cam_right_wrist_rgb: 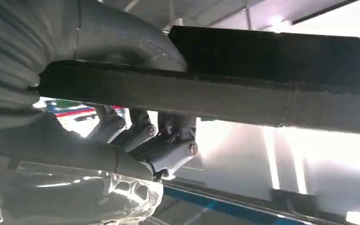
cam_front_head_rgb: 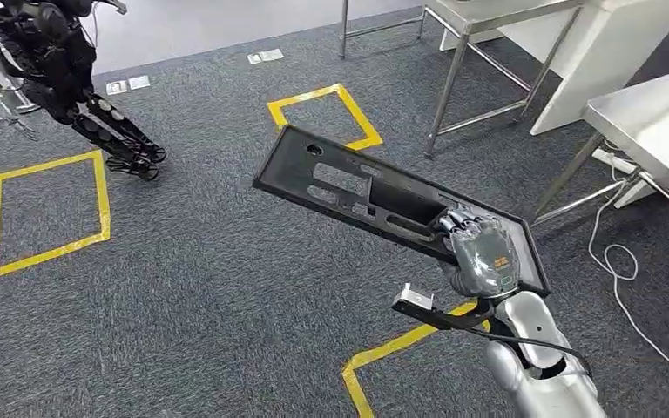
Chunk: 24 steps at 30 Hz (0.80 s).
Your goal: Take the parts from the cabinet and place them on the table.
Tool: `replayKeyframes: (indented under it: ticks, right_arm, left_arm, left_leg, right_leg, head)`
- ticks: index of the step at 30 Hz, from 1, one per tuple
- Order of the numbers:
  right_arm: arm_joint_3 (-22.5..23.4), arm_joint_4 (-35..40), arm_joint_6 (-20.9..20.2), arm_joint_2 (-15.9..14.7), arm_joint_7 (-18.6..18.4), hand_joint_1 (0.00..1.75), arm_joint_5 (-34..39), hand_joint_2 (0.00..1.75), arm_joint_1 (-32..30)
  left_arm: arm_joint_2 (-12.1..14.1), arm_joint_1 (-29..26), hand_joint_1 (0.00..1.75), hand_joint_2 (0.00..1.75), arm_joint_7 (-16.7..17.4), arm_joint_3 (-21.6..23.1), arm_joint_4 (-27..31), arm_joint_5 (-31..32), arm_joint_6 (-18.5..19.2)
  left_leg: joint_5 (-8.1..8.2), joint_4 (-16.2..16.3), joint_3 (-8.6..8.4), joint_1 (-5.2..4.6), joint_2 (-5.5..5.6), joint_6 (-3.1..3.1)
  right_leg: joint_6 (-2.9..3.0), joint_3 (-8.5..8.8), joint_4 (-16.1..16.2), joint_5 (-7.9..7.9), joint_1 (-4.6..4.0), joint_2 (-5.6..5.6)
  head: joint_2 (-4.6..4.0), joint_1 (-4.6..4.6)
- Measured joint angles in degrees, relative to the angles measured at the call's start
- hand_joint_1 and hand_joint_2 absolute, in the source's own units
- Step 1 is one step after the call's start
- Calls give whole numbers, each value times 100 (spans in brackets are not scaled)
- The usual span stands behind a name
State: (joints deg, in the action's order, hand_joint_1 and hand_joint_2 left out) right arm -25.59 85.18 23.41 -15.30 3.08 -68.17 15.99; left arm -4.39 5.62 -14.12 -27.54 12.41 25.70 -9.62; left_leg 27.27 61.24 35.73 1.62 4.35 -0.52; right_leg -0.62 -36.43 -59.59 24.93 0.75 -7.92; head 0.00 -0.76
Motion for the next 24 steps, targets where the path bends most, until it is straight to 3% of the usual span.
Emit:
replayKeyframes:
  ticks: [2,3,4,5,7,8,9,10,11,12,13,14,15,17,18,19,20,22,23,24]
  right_arm:
    - [-28,-48,2,-2,4,171,33,175,39]
    - [-35,-70,4,-7,9,171,33,175,55]
    - [-46,-90,7,-4,18,171,39,175,92]
    - [-61,-120,7,2,18,171,42,175,149]
    - [-85,-175,11,46,15,171,15,175,196]
    - [-96,-201,11,59,11,171,-4,175,192]
    - [-118,-231,11,72,2,171,-22,175,186]
    - [-133,-249,11,81,4,171,-28,175,191]
    - [-149,-262,11,96,4,171,-39,175,200]
    - [-157,-262,11,111,4,171,-39,175,213]
    - [-168,-271,11,138,4,171,-39,175,249]
    - [-181,-282,11,151,4,171,-42,175,290]
    - [-186,-291,13,173,4,171,-39,175,313]
    - [-184,-310,15,173,2,171,-40,175,320]
    - [-184,-310,20,175,2,171,-42,175,327]
    - [-186,-310,22,199,4,171,-44,175,339]
    - [-186,-315,24,199,4,171,-46,175,363]
    - [-194,-328,22,251,9,171,-46,175,375]
    - [-201,-349,20,269,22,171,-39,175,380]
    - [-208,-369,15,271,33,171,-41,175,383]
  left_arm:
    - [-2,18,0,175,-9,-2,0,0,-2]
    - [-29,37,0,175,-18,-2,0,0,-2]
    - [-17,41,0,175,-33,-7,2,0,-4]
    - [-15,40,0,175,-37,-15,2,0,-4]
    - [-9,38,0,175,-37,-44,0,0,-2]
    - [-9,37,0,175,-37,-48,0,0,0]
    - [-11,38,0,175,-37,-59,0,0,0]
    - [-13,38,0,175,-37,-70,0,-4,0]
    - [-22,38,0,175,-37,-85,0,-15,0]
    - [-24,38,0,175,-39,-90,0,-39,0]
    - [-11,36,0,175,-44,-96,2,-46,-4]
    - [-22,34,0,175,-52,-101,0,-52,-7]
    - [-20,36,0,175,-55,-112,0,-52,-7]
    - [-33,50,0,175,-55,-127,0,-61,-7]
    - [-35,57,0,175,-57,-129,0,-61,-7]
    - [-29,63,0,175,-63,-136,0,-61,-7]
    - [-33,56,0,175,-68,-144,0,-61,-9]
    - [-37,24,0,175,-63,-144,-4,-61,-18]
    - [-37,6,0,175,-52,-144,-7,-61,-39]
    - [-37,-3,0,175,-50,-146,-9,-61,-57]
  left_leg:
    - [-30,-62,-45,-38,-145,-91]
    - [-80,-146,-93,3,-246,-148]
    - [-89,-189,-130,-11,-280,-179]
    - [-86,-194,-140,-16,-366,-193]
    - [-69,-193,-148,-45,-542,-211]
    - [-61,-190,-148,-45,-612,-210]
    - [-51,-190,-155,-44,-687,-203]
    - [-38,-189,-161,-38,-758,-187]
    - [-22,-188,-179,-27,-824,-163]
    - [-1,-187,-206,-19,-884,-131]
    - [21,-191,-234,-51,-933,-97]
    - [54,-180,-239,-94,-1003,-40]
    - [76,-184,-275,-111,-1051,-8]
    - [98,-235,-353,-91,-1202,41]
    - [140,-202,-354,-42,-1133,95]
    - [236,-62,-319,-19,-804,103]
    - [486,310,-147,-12,-560,92]
    - [904,1240,339,-15,-413,110]
    - [978,1599,564,-14,-411,110]
    - [893,1643,639,-14,-411,105]
  right_leg:
    - [-99,-24,50,-32,-2,-139]
    - [-111,-56,8,-8,-8,21]
    - [-114,-130,-148,68,-36,361]
    - [-94,-305,-473,216,-30,547]
    - [-93,-763,-1341,492,4,675]
    - [-124,-877,-1545,518,23,696]
    - [-175,-859,-1485,446,46,720]
    - [-235,-717,-1197,317,70,758]
    - [-299,-449,-693,131,95,851]
    - [-341,-156,-169,-33,109,1057]
    - [-306,-54,66,-39,78,1346]
    - [-268,13,78,-63,-34,1294]
    - [-207,-16,63,-66,-18,1191]
    - [-144,-28,67,-46,-61,1045]
    - [-74,27,108,-77,102,971]
    - [-48,39,108,-78,99,883]
    - [71,49,108,-76,102,841]
    - [86,60,108,-65,68,679]
    - [90,62,107,-62,51,580]
    - [89,70,104,-62,47,491]
  head:
    - [0,-9]
    - [0,4]
    - [0,13]
    - [0,55]
    - [0,52]
    - [0,57]
    - [0,57]
    - [0,57]
    - [0,59]
    - [0,57]
    - [0,81]
    - [0,79]
    - [0,59]
    - [0,55]
    - [0,44]
    - [0,0]
    - [0,-4]
    - [0,-20]
    - [0,-22]
    - [0,-17]
